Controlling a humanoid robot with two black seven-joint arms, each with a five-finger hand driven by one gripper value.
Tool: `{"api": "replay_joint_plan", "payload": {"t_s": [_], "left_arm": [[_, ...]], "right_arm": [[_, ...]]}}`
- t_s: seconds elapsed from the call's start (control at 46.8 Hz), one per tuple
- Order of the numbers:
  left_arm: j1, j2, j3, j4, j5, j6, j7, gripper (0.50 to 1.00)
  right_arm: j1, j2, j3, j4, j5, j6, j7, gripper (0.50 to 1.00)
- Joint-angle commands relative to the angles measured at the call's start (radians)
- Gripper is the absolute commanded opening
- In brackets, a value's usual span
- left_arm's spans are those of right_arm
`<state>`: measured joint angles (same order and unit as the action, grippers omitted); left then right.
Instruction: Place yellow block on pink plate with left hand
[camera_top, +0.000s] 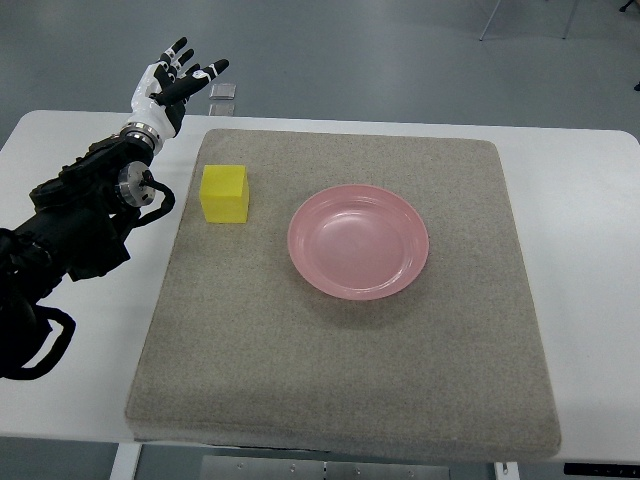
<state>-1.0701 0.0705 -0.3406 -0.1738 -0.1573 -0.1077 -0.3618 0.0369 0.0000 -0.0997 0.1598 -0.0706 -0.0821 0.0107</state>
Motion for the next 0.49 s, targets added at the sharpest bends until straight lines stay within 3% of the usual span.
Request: {"api": "replay_joint_plan", "payload": {"t_s": [0.0, 0.47], "left_arm": [[0.002, 0.000, 0.000, -0.001, -0.001, 0.000, 0.001, 0.992], [0.009, 0.020, 0.005, 0.004, 0.002, 0.000, 0.000, 0.992]], "right_arm": [[0.000, 0.000, 0.000, 0.000, 0.000, 0.001, 0.000, 0.924], [0.000, 0.000, 0.000, 0.000, 0.000, 0.001, 0.000, 0.924]]}}
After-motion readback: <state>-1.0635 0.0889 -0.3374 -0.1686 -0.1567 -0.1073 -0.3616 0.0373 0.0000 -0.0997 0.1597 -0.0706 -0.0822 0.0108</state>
